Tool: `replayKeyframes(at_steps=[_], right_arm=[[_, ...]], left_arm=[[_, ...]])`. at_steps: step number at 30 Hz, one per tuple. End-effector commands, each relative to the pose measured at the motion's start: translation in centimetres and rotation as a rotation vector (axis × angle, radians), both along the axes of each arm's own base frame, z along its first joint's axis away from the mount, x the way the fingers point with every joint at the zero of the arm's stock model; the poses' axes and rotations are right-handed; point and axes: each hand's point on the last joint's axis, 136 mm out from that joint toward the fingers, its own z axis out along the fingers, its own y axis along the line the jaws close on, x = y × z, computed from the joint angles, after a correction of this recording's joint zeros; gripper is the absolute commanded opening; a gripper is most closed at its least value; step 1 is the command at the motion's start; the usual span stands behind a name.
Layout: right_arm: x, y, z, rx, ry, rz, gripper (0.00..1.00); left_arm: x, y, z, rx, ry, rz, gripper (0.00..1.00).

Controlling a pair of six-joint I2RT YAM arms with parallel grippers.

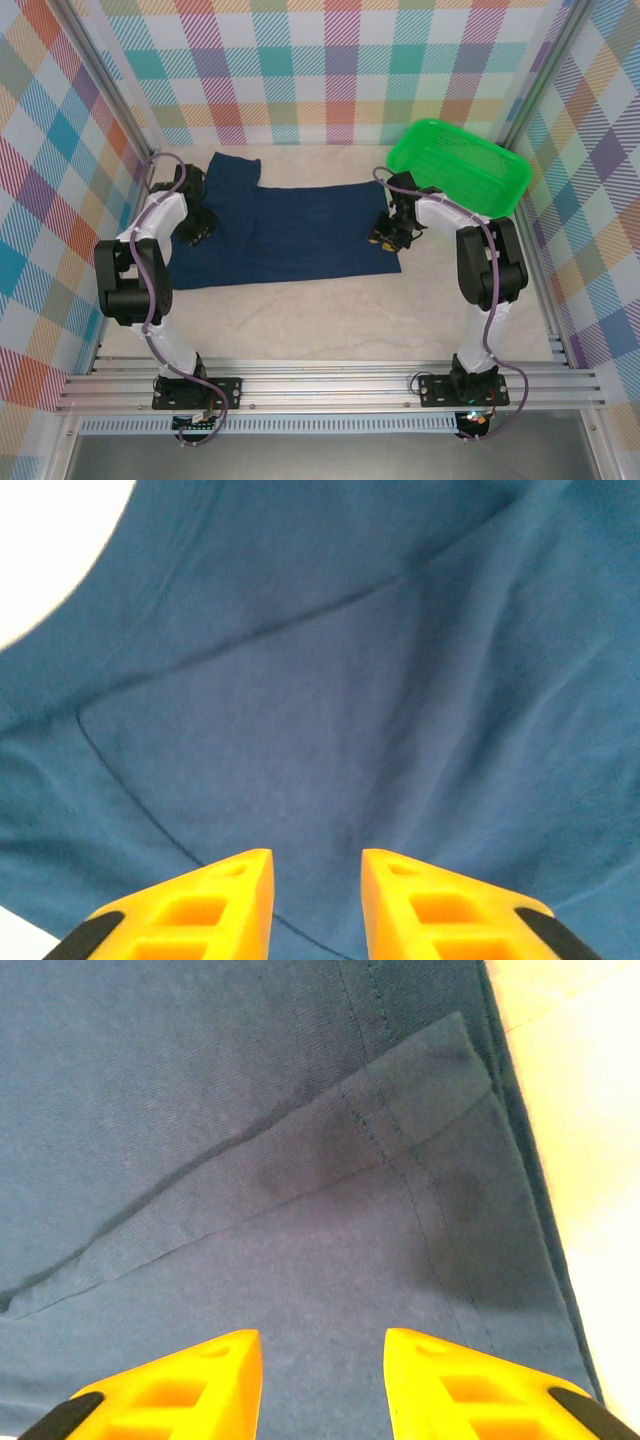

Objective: Fold and stack the t-shirts

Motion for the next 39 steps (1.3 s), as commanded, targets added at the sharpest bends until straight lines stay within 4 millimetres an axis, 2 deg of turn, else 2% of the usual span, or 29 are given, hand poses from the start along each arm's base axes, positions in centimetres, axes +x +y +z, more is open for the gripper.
replayKeyframes(at_steps=[1,5,8,11,17,24,31,35,39], right_arm=[[0.6,0.8,-1.2,0.029,0.035,0.007,0.37],[-0.6,-0.1,-3.5,-0.027,0.128,-0.01,0.36],[-2.4,-1.2,-4.9,-0.088,0.203,-0.033,0.35],[-5.0,-2.6,-5.3,-0.14,0.266,-0.072,0.34],[-10.7,-4.4,-5.2,-0.192,0.369,-0.117,0.34],[-16.3,-7.2,-4.4,-0.276,0.441,-0.2,0.35],[-18.6,-9.9,-4.4,-0.354,0.473,-0.288,0.36],[-18.9,-11.1,-4.5,-0.355,0.485,-0.344,0.36],[-18.5,-11.2,-4.5,-0.344,0.48,-0.34,0.36]], left_arm=[[-1.4,-0.6,-3.2,-0.104,0.067,0.083,0.26],[-2.1,0.3,-5.3,-0.066,0.131,0.102,0.25],[-4.9,1.4,-6.5,0.002,0.206,0.141,0.25],[-8.4,1.3,-7.7,0.013,0.262,0.17,0.25],[-13.0,0.4,-7.8,0.032,0.287,0.182,0.26],[-15.8,-3.0,-7.8,0.031,0.296,0.122,0.26],[-18.4,-6.0,-8.2,0.054,0.314,0.083,0.25],[-20.0,-6.3,-7.8,0.086,0.321,0.095,0.24],[-21.2,-5.8,-7.5,0.11,0.308,0.118,0.24]])
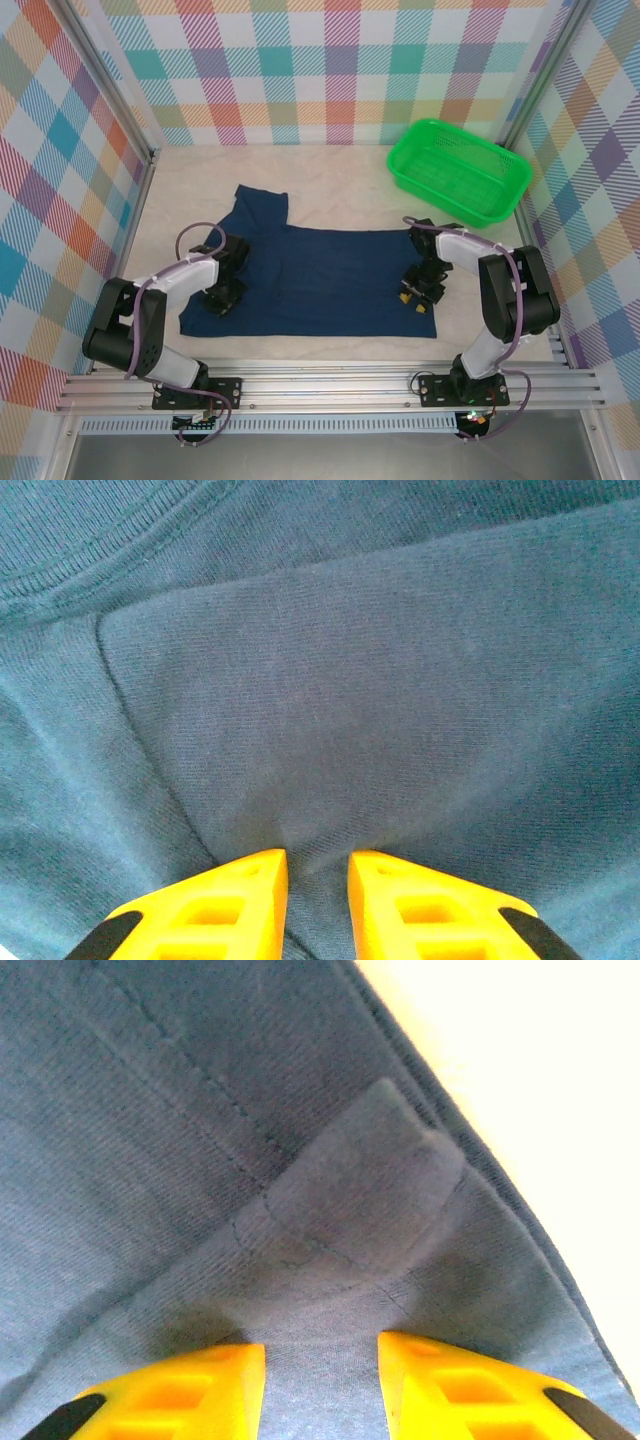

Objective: Fold and stack the t-shirts

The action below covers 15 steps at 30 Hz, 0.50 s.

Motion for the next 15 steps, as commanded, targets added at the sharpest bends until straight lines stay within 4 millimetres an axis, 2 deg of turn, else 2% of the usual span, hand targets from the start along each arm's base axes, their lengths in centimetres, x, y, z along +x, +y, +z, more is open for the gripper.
replayKeyframes(at_steps=[1,4,6,8,10,13,15], right_arm=[[-1.8,-2.5,-1.3,-0.123,0.074,-0.013,0.36],[-1.7,-2.4,-1.2,-0.117,0.063,-0.016,0.36],[-0.8,-2.3,-0.4,-0.115,0.022,-0.005,0.37],[0.5,-2.3,1.1,-0.121,-0.043,0.013,0.39],[2.1,-2.4,3.4,-0.135,-0.137,0.039,0.44],[5.0,-2.6,6.8,-0.148,-0.304,0.066,0.49],[7.5,-2.6,8.5,-0.147,-0.424,0.088,0.48]], left_arm=[[-4.3,1.5,-0.7,0.066,0.124,0.045,0.24],[-4.0,1.8,-0.3,0.086,0.116,0.027,0.24],[-3.4,1.9,0.3,0.097,0.102,0.015,0.25],[-2.6,2.1,1.7,0.116,0.067,0.01,0.27],[-1.3,2.2,3.6,0.124,0.009,0.004,0.35],[2.1,2.0,7.6,0.143,-0.12,-0.053,0.45],[5.6,1.5,10.4,0.139,-0.224,-0.107,0.47]])
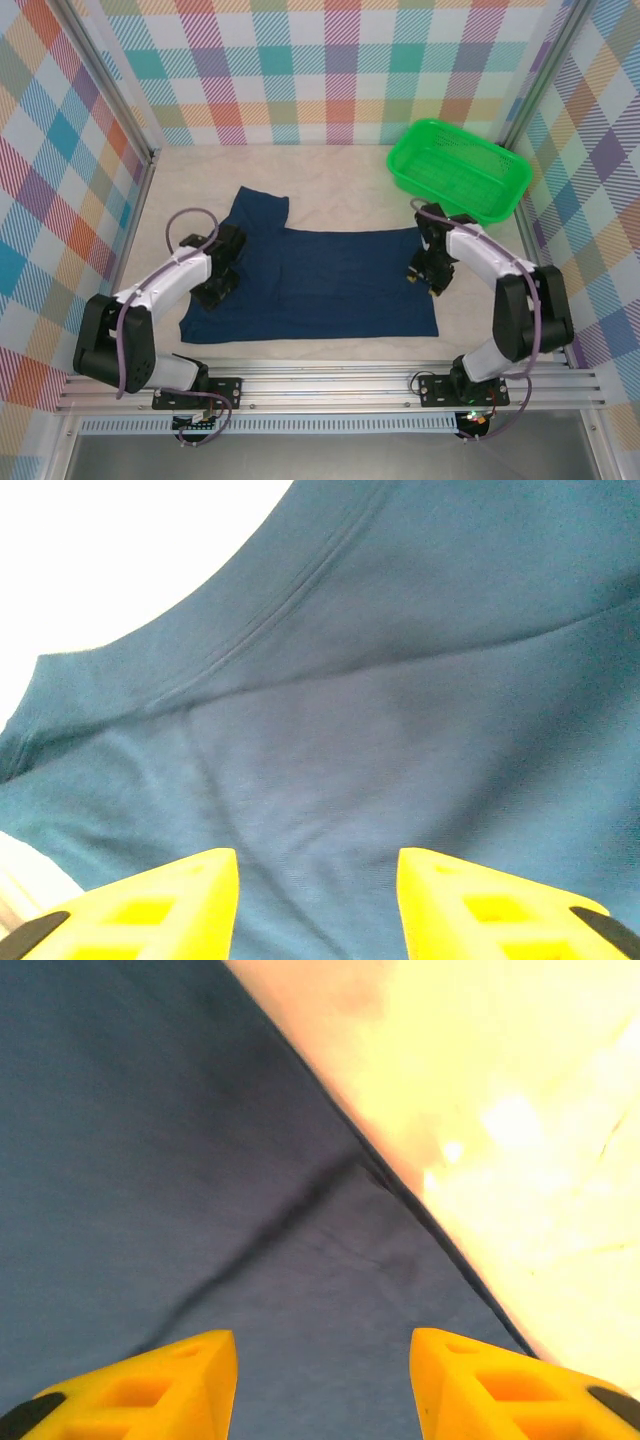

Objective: Fold and stack the t-shirts

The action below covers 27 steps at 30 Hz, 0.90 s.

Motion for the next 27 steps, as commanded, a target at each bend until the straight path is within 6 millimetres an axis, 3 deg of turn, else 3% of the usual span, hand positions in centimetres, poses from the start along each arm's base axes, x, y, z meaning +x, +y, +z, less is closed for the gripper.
replayKeyframes(at_steps=[1,7,10,12,17,20,27], right_arm=[[4.2,-0.9,3.2,-0.054,-0.204,0.053,0.47],[12.7,-0.4,3.1,-0.071,-0.478,0.024,0.46],[15.8,-1.0,2.7,-0.116,-0.588,-0.021,0.45],[17.3,-1.2,2.2,-0.144,-0.599,-0.032,0.44],[19.1,-1.3,0.1,-0.157,-0.541,-0.022,0.41],[18.8,-1.7,-1.9,-0.151,-0.469,-0.05,0.4],[18.4,-2.2,-4.0,-0.178,-0.37,-0.048,0.39]], left_arm=[[5.0,0.0,4.8,0.029,-0.161,-0.114,0.48],[16.5,-1.3,5.7,-0.257,-0.368,-0.199,0.56],[21.1,-1.6,5.4,-0.358,-0.425,-0.24,0.57],[23.1,-1.4,5.1,-0.371,-0.431,-0.269,0.57],[25.6,-0.6,4.0,-0.364,-0.42,-0.291,0.57],[26.2,-0.4,3.5,-0.363,-0.413,-0.294,0.56],[27.0,-0.2,4.5,-0.349,-0.428,-0.303,0.55]])
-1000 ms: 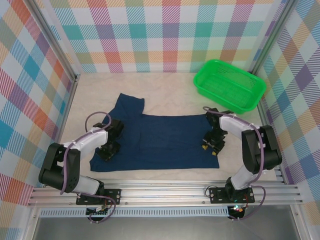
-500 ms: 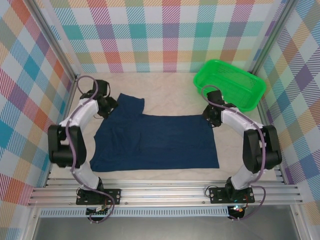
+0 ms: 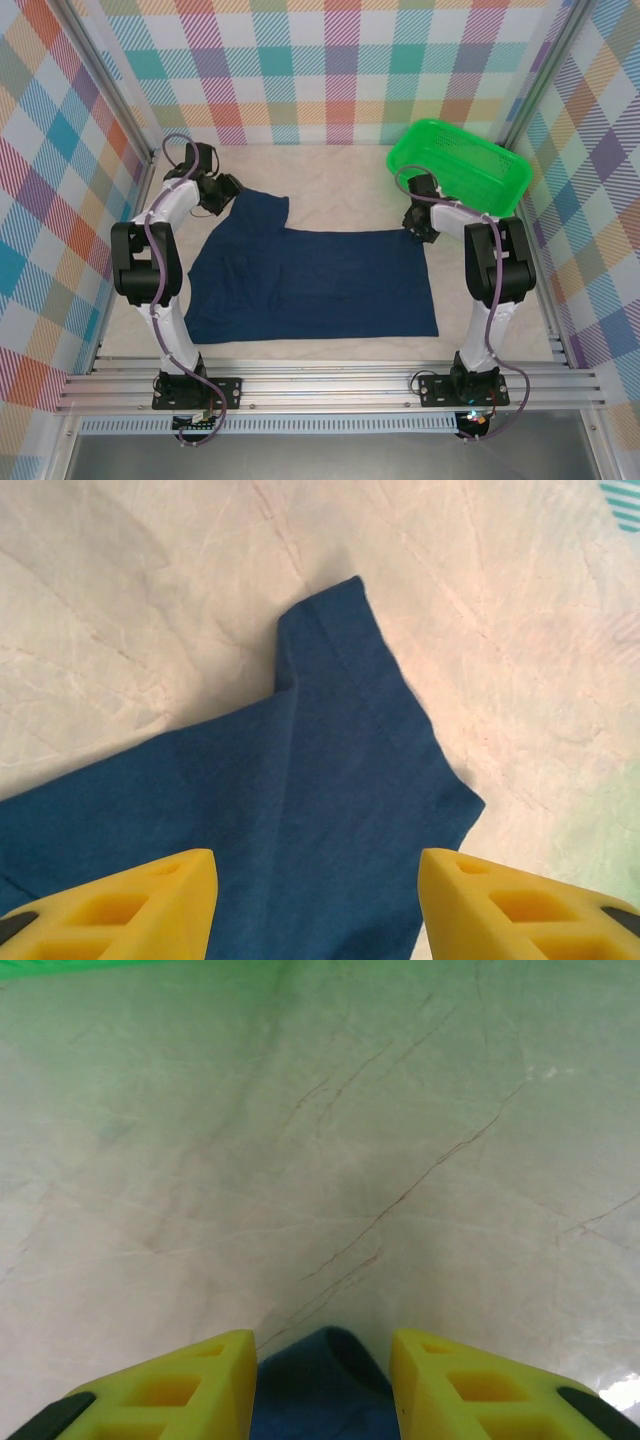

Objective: Fold and stack the t-shirts

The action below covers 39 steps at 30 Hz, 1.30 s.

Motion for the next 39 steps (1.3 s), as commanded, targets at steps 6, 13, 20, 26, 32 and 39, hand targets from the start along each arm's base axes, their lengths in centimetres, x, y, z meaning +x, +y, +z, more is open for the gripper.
replayKeyframes(at_steps=[6,13,20,26,32,39], right_arm=[[0.6,0.0,-0.6,0.005,0.019,-0.007,0.25],[0.2,0.0,-0.7,-0.002,0.045,0.001,0.06],[0.1,0.5,-0.2,0.005,0.058,0.037,0.0],[-0.4,0.8,0.1,0.023,0.059,0.047,0.0],[-0.9,1.0,-0.2,0.031,0.077,0.059,0.0],[-0.9,1.3,-0.2,0.05,0.073,0.063,0.0]], left_arm=[[1.3,0.6,1.4,0.032,-0.027,-0.021,0.55],[3.3,1.6,-1.2,0.097,0.026,-0.021,0.53],[7.6,1.9,-3.3,0.21,-0.007,-0.027,0.55],[9.4,1.4,-5.5,0.354,0.009,-0.077,0.53],[10.2,-0.6,-6.8,0.377,0.002,-0.121,0.5],[9.1,0.6,-8.3,0.455,0.091,-0.076,0.39]])
